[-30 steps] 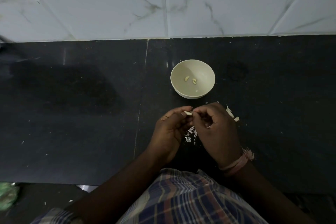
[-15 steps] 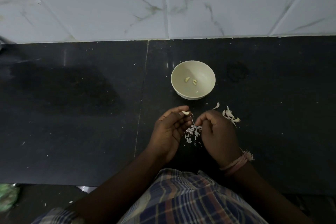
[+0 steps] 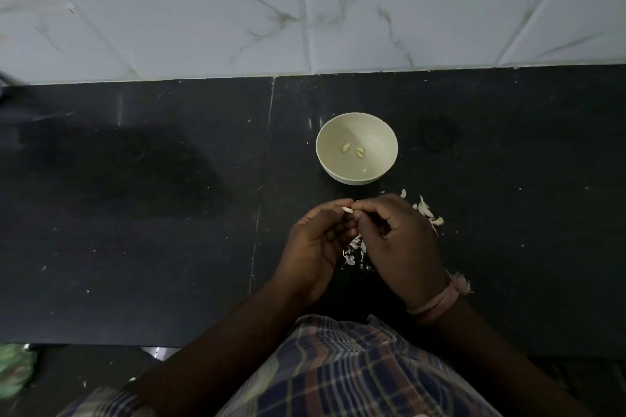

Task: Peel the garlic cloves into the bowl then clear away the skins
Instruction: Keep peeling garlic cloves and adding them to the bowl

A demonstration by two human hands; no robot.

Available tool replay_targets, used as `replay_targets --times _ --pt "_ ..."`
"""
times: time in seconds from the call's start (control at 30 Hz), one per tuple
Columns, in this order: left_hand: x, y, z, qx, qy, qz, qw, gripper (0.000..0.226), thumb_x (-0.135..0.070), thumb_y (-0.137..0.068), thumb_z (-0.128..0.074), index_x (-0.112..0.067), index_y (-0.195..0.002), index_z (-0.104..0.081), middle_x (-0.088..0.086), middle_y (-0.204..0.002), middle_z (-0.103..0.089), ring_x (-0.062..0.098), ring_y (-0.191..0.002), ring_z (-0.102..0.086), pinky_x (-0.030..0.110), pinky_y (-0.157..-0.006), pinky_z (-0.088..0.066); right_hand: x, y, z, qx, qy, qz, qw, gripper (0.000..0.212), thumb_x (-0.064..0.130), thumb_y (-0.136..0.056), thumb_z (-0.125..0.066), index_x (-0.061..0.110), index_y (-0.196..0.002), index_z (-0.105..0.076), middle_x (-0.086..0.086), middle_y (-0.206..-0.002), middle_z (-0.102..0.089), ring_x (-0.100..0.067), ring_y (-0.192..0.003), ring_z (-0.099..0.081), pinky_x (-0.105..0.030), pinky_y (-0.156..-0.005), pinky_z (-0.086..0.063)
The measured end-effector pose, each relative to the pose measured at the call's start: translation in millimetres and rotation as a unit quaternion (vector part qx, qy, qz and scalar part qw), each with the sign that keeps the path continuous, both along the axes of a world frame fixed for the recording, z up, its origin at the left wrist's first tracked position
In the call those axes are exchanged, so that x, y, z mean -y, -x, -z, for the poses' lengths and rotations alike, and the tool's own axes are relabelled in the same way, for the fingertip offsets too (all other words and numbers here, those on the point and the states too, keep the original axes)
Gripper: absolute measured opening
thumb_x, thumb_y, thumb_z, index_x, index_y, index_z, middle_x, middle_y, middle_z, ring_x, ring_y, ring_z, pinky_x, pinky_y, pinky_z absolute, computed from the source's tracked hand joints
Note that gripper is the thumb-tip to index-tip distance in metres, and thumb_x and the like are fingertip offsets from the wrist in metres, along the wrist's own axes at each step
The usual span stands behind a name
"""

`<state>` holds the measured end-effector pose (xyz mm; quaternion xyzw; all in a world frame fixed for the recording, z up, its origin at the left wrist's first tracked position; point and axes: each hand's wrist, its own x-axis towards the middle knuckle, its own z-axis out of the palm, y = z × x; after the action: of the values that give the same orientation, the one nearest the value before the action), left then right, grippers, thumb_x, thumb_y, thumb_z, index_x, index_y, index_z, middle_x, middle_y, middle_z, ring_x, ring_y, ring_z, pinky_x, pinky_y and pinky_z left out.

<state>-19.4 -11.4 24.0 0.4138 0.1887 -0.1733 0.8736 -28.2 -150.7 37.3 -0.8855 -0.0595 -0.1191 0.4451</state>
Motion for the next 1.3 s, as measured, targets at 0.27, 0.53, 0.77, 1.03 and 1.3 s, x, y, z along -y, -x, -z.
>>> replay_targets --times 0.27,0.53,0.77,1.03,1.3 --pt "-1 1 2 0.008 -0.014 0.009 1.000 0.020 -0.006 -0.096 -0.058 -0.004 -0.105 -0.075 0.016 -0.096 -0.073 0.019 -0.087 -0.070 0.028 -0.083 -0.056 -2 -1 -1 -0.025 -0.051 0.020 0.998 0.007 0.009 -0.085 -0.073 0.015 -0.088 -0.073 0.006 -0.084 -0.067 -0.009 -0.076 -0.066 -0.035 -0.069 -0.055" --pt "1 -1 3 0.001 -0.009 0.007 1.000 0.021 -0.006 -0.095 -0.058 0.000 -0.107 -0.075 0.014 -0.092 -0.071 0.014 -0.079 -0.067 0.022 -0.075 -0.057 0 -2 -3 -0.062 -0.092 0.015 0.994 0.008 0.008 -0.085 -0.072 0.015 -0.085 -0.074 0.007 -0.078 -0.071 -0.009 -0.072 -0.070 -0.040 -0.070 -0.058" --pt "1 -3 7 0.014 -0.024 0.017 0.999 0.022 -0.003 -0.097 -0.058 0.007 -0.112 -0.070 0.019 -0.096 -0.071 0.017 -0.080 -0.069 0.026 -0.077 -0.058 3 -7 -3 -0.071 -0.066 0.020 0.995 0.006 0.010 -0.084 -0.072 0.015 -0.084 -0.074 0.008 -0.078 -0.071 -0.009 -0.070 -0.069 -0.039 -0.067 -0.059" --pt "-2 -7 7 0.027 -0.053 0.036 0.998 0.033 -0.006 -0.095 -0.059 0.015 -0.120 -0.063 0.027 -0.109 -0.067 0.021 -0.089 -0.066 0.026 -0.077 -0.056 3 -12 -9 -0.084 -0.056 0.022 0.995 0.006 0.013 -0.080 -0.072 0.018 -0.077 -0.073 0.008 -0.073 -0.069 -0.009 -0.067 -0.067 -0.035 -0.065 -0.056" --pt "-1 -13 2 0.038 -0.081 0.019 0.996 0.019 0.001 -0.090 -0.067 -0.003 -0.109 -0.070 0.015 -0.093 -0.072 0.026 -0.085 -0.069 0.034 -0.074 -0.060 -1 -14 -9 -0.097 -0.071 0.054 0.991 0.005 0.020 -0.078 -0.068 0.022 -0.074 -0.067 0.007 -0.072 -0.065 -0.011 -0.067 -0.063 -0.040 -0.065 -0.055"
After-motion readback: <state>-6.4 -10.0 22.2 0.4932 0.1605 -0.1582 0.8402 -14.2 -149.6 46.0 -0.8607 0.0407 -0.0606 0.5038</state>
